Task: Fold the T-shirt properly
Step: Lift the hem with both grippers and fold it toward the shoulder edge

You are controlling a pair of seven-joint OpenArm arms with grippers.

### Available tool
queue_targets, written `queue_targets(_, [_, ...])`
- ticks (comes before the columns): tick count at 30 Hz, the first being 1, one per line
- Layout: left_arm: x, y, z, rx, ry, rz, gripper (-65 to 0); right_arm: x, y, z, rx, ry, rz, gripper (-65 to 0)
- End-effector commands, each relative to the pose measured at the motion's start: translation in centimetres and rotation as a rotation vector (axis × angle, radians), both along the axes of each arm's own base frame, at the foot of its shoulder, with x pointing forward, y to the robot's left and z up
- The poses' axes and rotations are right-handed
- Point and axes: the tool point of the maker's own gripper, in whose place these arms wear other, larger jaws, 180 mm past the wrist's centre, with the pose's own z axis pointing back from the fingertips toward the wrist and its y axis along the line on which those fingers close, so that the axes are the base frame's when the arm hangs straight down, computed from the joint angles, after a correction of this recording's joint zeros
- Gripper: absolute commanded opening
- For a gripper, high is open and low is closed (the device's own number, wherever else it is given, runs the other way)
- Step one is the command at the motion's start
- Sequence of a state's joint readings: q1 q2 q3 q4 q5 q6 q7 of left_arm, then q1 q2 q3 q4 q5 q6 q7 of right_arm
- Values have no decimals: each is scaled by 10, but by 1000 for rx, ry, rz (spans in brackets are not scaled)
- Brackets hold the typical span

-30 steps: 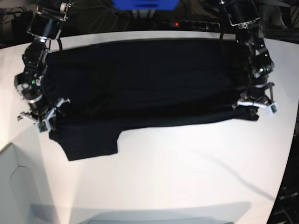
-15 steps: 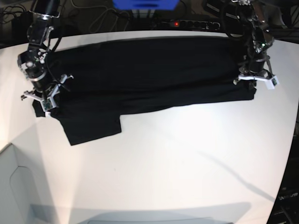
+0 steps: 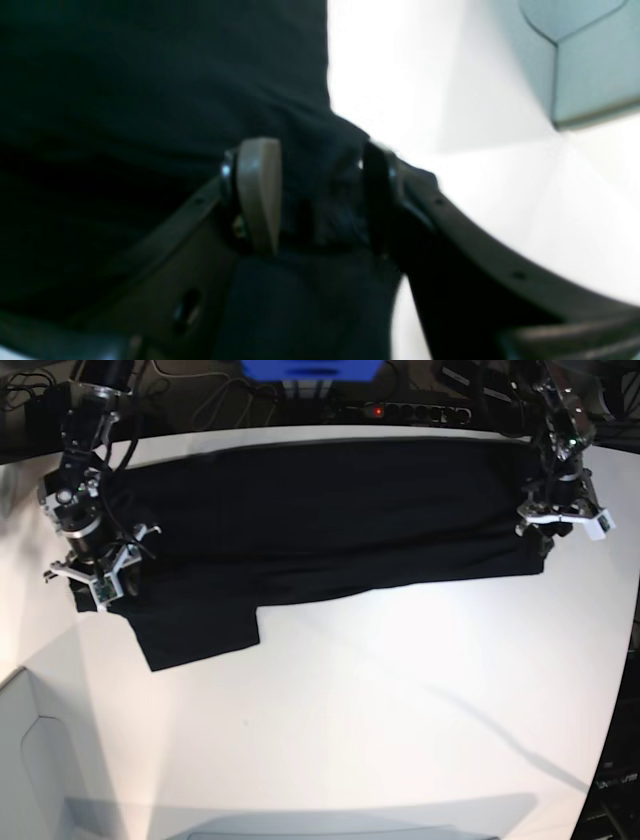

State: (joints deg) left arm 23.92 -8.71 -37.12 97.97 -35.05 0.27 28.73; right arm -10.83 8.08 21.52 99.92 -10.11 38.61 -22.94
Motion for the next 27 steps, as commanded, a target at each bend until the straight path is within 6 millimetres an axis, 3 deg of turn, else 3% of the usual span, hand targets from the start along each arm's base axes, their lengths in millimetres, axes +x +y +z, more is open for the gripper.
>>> queue_targets(1, [5,9,16,35,-41,9,-343,6,2,15,-2,-49,26,-376])
queue_targets(10, [31,14,27,29,-99,20,-343,8,5,14,9,-50,24,-376])
queue_targets(13, [40,6,21,8,-97,4,-343,8,5,15,9,-52,24,-376])
queue_targets(18, [41,-1,3,32,-30,-36,-345,8,4,15,6,-51,24,-376])
queue_targets(24, [47,-2,3,72,-17,-50,-353,9,4,15,3,-52,24,-376])
queue_targets(27, [46,-2,2,74,-14,-52,-411,9,3,15,3,-51,23,-376])
